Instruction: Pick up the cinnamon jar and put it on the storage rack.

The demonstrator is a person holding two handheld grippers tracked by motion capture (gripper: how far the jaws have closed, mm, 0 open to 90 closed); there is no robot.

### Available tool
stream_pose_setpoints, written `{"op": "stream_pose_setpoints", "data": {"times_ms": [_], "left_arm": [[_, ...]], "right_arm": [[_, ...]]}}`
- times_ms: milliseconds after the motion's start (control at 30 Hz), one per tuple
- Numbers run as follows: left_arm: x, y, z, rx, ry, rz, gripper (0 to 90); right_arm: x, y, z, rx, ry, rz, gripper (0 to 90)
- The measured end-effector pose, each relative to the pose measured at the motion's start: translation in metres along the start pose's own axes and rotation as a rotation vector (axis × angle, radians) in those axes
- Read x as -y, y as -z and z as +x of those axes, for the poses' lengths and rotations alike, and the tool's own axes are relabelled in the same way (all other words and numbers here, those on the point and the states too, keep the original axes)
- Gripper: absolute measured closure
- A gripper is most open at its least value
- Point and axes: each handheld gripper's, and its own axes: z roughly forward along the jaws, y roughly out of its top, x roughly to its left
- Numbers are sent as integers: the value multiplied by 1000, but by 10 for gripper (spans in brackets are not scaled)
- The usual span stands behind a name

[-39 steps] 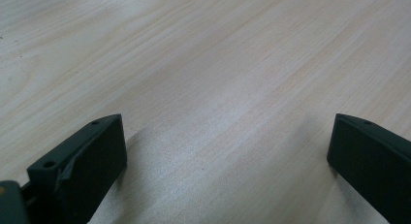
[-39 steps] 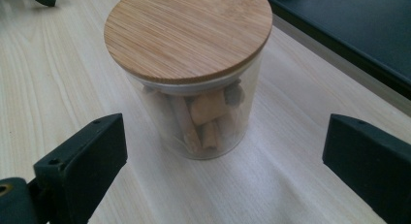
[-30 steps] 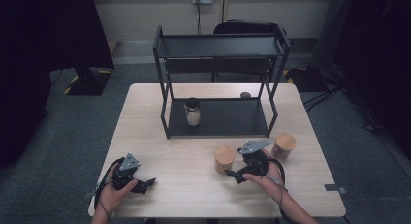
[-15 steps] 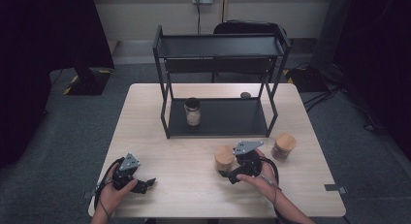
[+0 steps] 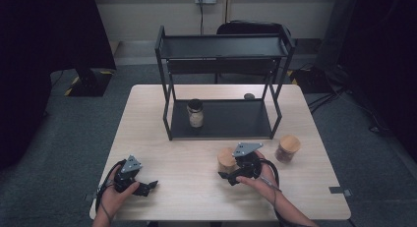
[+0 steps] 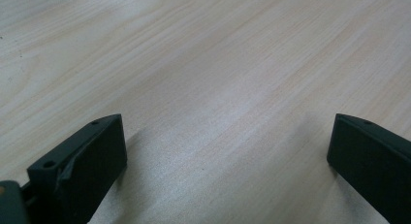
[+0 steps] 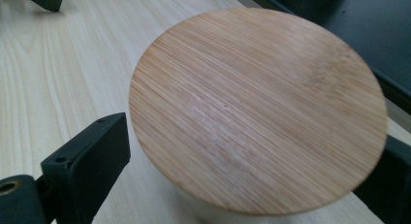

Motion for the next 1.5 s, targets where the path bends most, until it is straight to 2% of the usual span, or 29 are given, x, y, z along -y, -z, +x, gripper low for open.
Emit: {"op": "stream_pose_setpoints", "data": {"times_ms": [567, 833, 1500], "left_arm": [[0, 0, 0, 0, 0, 0, 1], [0, 0, 0, 0, 0, 0, 1], [0, 0, 0, 0, 0, 0, 1]], "right_arm": [[4, -6, -3, -4, -5, -15, 176], [5, -7, -4, 6, 7, -34, 244], [3, -8, -3, -1, 23, -33, 251]]}}
